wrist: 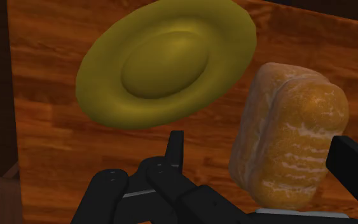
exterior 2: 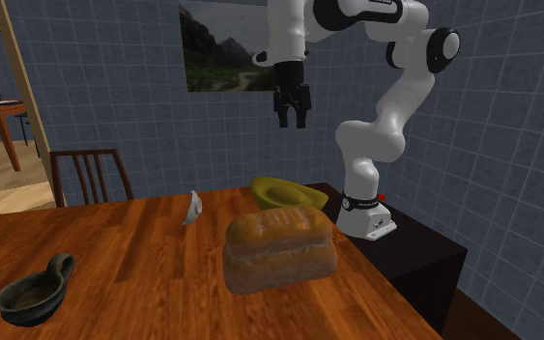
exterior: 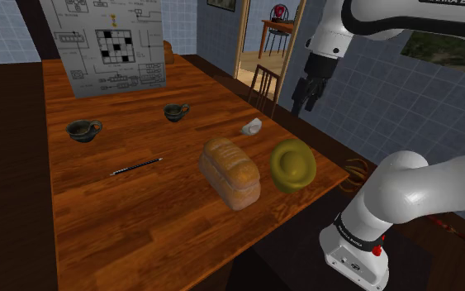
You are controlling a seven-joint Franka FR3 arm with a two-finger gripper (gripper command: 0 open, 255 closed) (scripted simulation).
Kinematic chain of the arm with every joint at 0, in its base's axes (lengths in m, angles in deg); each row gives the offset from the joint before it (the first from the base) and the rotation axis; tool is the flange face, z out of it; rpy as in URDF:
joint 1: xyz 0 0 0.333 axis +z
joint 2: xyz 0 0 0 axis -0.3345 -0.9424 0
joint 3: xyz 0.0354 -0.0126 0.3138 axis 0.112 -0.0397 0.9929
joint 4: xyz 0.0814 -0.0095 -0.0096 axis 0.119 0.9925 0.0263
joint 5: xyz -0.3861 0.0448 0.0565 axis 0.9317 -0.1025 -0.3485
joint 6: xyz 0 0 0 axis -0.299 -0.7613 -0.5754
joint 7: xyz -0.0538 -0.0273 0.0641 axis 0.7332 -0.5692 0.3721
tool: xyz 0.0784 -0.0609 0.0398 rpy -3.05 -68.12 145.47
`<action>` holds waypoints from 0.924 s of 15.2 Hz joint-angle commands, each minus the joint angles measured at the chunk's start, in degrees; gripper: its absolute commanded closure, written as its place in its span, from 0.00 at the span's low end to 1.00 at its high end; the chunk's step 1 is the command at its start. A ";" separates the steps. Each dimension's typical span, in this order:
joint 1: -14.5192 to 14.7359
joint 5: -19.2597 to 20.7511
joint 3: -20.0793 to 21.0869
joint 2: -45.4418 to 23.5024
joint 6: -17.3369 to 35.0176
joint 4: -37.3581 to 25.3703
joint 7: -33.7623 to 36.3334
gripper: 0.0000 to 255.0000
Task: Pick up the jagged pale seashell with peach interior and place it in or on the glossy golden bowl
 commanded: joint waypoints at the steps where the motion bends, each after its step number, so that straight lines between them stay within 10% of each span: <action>1: 0.00 0.00 0.00 0.00 0.00 0.00 0.00 0.00; 14: 3.31 1.79 -15.27 -23.06 18.95 -3.71 -30.21 0.00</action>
